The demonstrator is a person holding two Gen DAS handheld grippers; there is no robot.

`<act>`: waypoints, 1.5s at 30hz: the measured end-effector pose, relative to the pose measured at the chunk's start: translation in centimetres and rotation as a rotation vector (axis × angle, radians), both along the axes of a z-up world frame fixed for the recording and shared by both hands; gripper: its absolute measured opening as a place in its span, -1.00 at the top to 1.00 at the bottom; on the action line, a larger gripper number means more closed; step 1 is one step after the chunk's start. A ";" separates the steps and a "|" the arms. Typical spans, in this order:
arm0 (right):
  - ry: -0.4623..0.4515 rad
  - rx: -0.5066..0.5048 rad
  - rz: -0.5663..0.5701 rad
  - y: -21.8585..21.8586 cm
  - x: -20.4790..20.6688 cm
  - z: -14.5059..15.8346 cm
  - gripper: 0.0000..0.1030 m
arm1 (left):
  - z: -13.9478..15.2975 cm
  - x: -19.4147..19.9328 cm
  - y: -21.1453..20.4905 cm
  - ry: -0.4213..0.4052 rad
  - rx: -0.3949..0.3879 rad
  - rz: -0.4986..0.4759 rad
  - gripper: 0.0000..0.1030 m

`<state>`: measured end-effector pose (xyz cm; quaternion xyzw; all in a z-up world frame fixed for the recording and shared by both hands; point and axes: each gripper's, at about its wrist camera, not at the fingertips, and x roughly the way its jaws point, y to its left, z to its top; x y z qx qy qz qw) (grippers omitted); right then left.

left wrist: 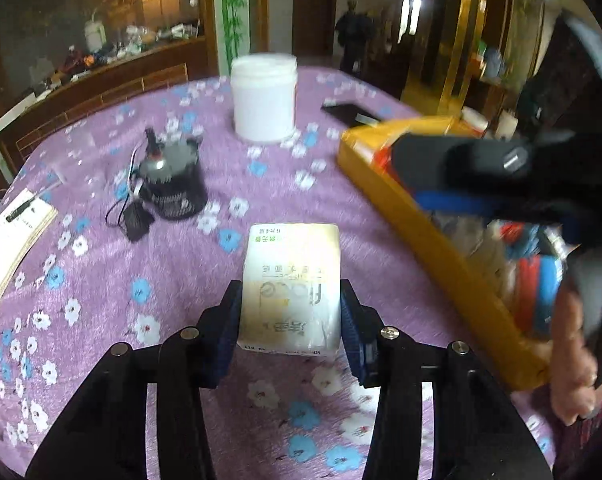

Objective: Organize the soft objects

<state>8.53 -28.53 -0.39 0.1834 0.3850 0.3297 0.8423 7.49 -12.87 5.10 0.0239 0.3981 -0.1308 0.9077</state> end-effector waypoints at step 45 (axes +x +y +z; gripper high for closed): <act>-0.036 -0.075 -0.441 -11.5 2.1 2.4 0.72 | 2.3 4.9 -16.2 0.054 -0.050 -0.141 0.20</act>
